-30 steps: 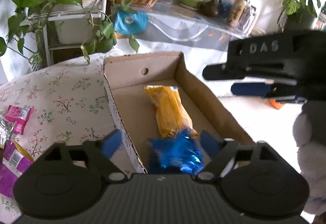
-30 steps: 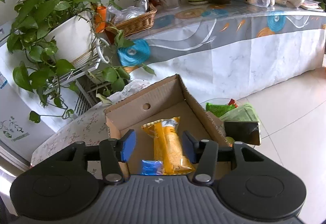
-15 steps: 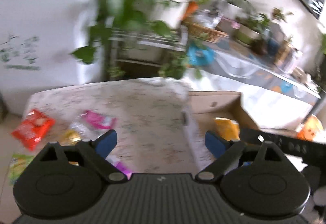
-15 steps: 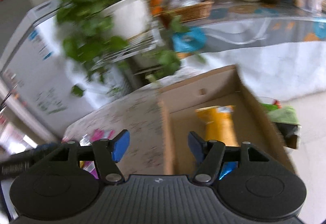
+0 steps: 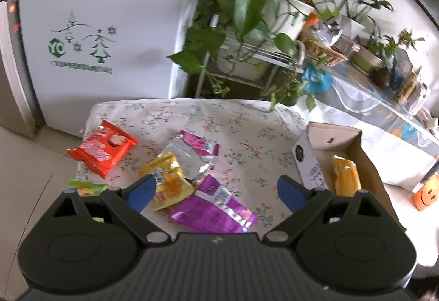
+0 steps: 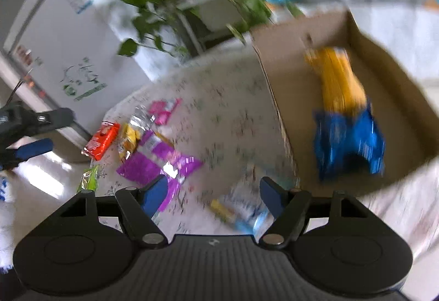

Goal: Organize snacks
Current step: 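Grasp the white-blue Amerio packet with the right gripper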

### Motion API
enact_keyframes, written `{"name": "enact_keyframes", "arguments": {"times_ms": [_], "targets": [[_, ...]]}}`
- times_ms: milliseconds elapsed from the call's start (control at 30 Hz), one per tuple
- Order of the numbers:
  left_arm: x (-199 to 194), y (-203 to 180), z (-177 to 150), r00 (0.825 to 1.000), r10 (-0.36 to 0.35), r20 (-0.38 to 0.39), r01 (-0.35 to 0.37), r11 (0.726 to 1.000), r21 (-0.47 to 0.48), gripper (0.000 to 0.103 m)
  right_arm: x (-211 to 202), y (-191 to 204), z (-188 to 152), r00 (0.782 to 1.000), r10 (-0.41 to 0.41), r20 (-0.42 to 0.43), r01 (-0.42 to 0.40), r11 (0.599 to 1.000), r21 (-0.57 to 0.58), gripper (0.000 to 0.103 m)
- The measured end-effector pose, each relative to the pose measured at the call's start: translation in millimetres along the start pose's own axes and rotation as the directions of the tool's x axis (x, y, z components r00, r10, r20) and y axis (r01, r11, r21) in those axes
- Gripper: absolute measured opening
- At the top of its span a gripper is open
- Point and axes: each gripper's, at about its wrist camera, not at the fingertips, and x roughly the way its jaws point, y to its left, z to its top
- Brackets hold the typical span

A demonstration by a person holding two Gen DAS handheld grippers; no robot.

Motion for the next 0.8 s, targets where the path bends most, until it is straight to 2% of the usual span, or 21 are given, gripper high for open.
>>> {"name": "enact_keyframes", "arguments": {"times_ms": [100, 267, 433, 600, 700, 733, 800], "targets": [[3, 14, 2, 1.000, 0.028, -0.008, -0.028, 0.999, -0.043, 0.095, 11, 1, -14, 0.999, -0.026, -0.027, 0.029, 0.996, 0.085, 0.079], [4, 34, 4, 0.998, 0.057, -0.013, -0.058, 0.993, -0.099, 0.095, 31, 8, -25, 0.989, -0.143, -0.040, 0.148, 0.977, 0.156, 0.079], [11, 48, 2, 0.996, 0.078, -0.031, -0.081, 0.990, -0.115, 0.096, 46, 8, -27, 0.969, -0.242, -0.038, 0.245, 0.942, 0.229, 0.079], [17, 55, -3, 0.995, 0.086, -0.049, -0.091, 0.990, -0.111, 0.096, 63, 8, -30, 0.940, -0.338, -0.052, 0.338, 0.896, 0.287, 0.079], [20, 59, -5, 0.995, 0.087, -0.057, -0.093, 0.989, -0.112, 0.096, 71, 13, -31, 0.925, -0.376, -0.053, 0.374, 0.882, 0.287, 0.073], [22, 60, -6, 0.994, 0.093, -0.064, -0.100, 0.989, -0.113, 0.096, 72, 17, -31, 0.917, -0.397, -0.035, 0.391, 0.880, 0.270, 0.066], [26, 62, -7, 0.992, 0.094, -0.080, -0.103, 0.987, -0.124, 0.096, 77, 23, -32, 0.911, -0.412, -0.019, 0.405, 0.885, 0.228, 0.061]]}}
